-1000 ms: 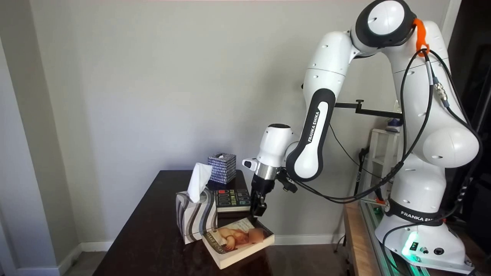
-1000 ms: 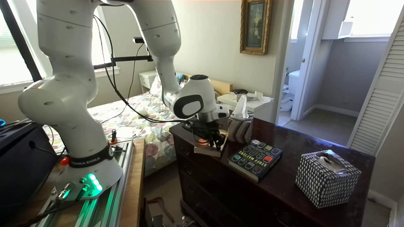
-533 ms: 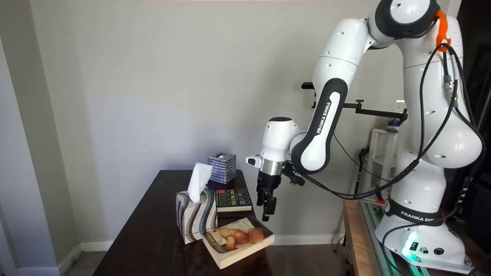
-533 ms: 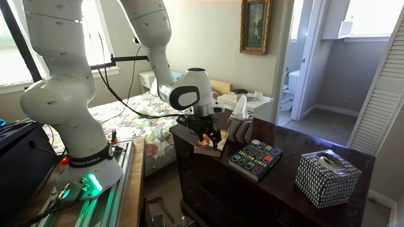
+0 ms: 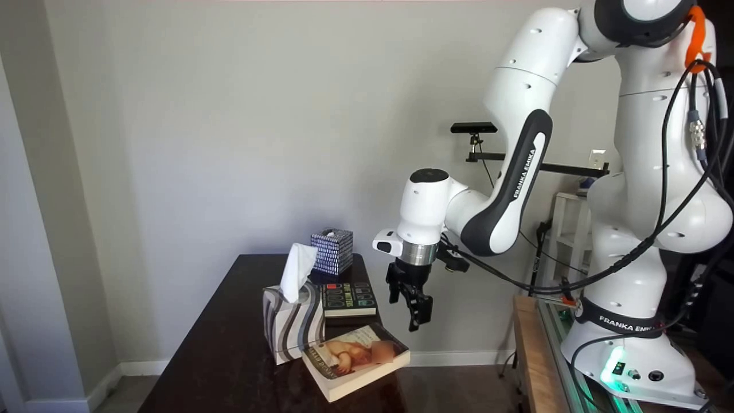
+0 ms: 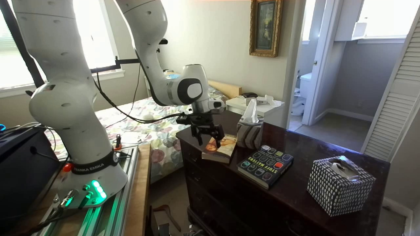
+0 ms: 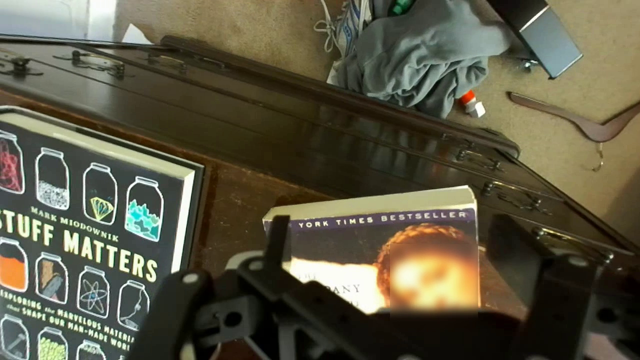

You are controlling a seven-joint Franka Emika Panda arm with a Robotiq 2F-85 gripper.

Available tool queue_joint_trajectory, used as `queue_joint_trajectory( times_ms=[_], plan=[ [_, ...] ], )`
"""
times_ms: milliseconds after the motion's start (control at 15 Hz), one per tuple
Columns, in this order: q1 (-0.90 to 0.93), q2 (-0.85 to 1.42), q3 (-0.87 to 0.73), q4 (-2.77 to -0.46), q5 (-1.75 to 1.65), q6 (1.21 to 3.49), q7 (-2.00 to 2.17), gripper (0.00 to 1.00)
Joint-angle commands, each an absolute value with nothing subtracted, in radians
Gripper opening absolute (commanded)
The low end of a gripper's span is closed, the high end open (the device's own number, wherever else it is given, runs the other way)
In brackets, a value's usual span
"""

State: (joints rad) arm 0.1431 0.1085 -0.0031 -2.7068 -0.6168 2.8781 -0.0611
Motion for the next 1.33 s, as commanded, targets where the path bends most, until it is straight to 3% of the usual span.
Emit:
queue_joint_trajectory(
  times_ms=[0, 800, 1267],
  plan=[
    [0.197, 0.071, -0.037, -2.729, -0.844, 2.884, 0.124, 1.0],
    [0.219, 0.099, -0.016, -2.722, -0.861, 2.855, 0.234, 1.0],
    [0.295, 0.119, -0.021, -2.707, -1.084, 2.799, 0.545, 1.0]
  ],
)
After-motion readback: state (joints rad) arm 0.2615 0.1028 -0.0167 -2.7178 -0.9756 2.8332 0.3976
